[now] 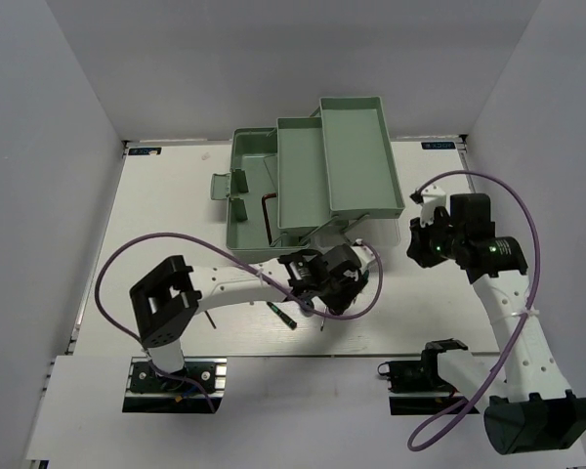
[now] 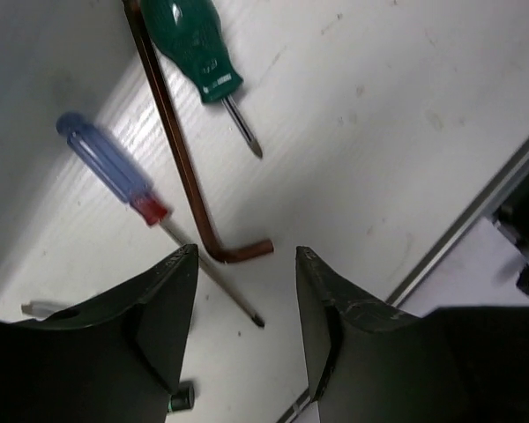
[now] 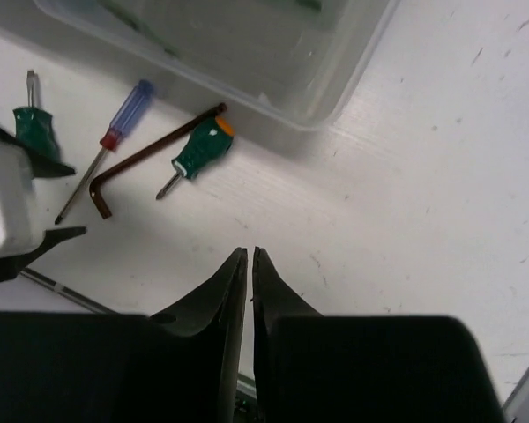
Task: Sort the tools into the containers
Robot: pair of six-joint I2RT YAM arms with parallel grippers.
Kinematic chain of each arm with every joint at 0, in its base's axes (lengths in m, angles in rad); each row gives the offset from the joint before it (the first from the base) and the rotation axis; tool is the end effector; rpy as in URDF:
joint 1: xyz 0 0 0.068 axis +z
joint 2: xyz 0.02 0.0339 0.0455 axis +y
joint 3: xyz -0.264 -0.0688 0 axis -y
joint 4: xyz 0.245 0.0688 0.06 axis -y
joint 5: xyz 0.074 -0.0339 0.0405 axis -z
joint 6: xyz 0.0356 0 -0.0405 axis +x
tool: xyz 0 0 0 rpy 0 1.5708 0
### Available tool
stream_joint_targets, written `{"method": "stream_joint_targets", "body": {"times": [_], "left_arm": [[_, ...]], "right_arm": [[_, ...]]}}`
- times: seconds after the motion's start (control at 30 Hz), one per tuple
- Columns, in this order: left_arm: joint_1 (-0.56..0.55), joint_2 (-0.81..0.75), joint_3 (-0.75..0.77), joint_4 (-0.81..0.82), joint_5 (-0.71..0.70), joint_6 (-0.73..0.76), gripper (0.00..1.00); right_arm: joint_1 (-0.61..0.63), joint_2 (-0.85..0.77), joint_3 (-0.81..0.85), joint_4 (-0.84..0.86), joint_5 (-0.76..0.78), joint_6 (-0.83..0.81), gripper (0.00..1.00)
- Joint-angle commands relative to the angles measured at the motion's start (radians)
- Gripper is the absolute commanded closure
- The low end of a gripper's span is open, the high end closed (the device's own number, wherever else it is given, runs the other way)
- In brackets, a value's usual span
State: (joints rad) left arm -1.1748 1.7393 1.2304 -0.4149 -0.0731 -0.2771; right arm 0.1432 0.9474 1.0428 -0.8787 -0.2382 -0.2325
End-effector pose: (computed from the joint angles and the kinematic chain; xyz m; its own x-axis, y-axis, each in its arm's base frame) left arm 0.1465 -0.3436 0.2194 -0.5431 0.5917 -0.5957 0.7845 0.6105 -0.1089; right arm 0.1779 0.0341 0.3343 -0.6095 -0.3141 -0.7279 -0.4569 0.8895 -0.0013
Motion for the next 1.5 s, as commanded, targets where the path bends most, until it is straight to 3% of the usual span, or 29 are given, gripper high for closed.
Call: {"method": "stream_joint_targets", "body": {"times": [0.0,0.47,0.97,1.27,1.33,1.37,1.4,1.47], "left_arm": [[-0.005,0.048,0.066,0.008,-0.068,0.007,0.41],[0.006,0.213,0.156,0.028,-0.086,0.046,0.41],[0.015,0.365,0.231,-0.104,-0.068,0.047,0.49],[0.015,0.376,0.152,-0.125,-0.059,0.007,0.8],[0.015,0.356,0.132,-0.116,-0.05,-0.002,0.86],[0.015,0.324,0.123,-0.116,-0.05,-0.002,0.92],[0.006,0.304,0.123,-0.116,-0.039,-0.002,0.94],[0.006,0.229,0.132,-0.116,-0.025,-0.002,0.99]], "right_arm": [[-0.022,-0.052,-0.035,0.004,-0.021,0.024,0.88],[-0.065,-0.108,-0.115,-0.04,-0.065,0.045,0.86],[-0.097,-0.133,-0.141,-0.046,-0.082,0.073,0.86],[-0.111,-0.139,-0.153,-0.04,-0.085,0.081,0.86],[-0.114,-0.141,-0.152,-0.039,-0.087,0.078,0.8],[-0.117,-0.141,-0.15,-0.042,-0.088,0.073,0.71],[-0.12,-0.139,-0.15,-0.04,-0.089,0.067,0.55],[-0.122,-0.136,-0.147,-0.052,-0.087,0.064,0.44]]}}
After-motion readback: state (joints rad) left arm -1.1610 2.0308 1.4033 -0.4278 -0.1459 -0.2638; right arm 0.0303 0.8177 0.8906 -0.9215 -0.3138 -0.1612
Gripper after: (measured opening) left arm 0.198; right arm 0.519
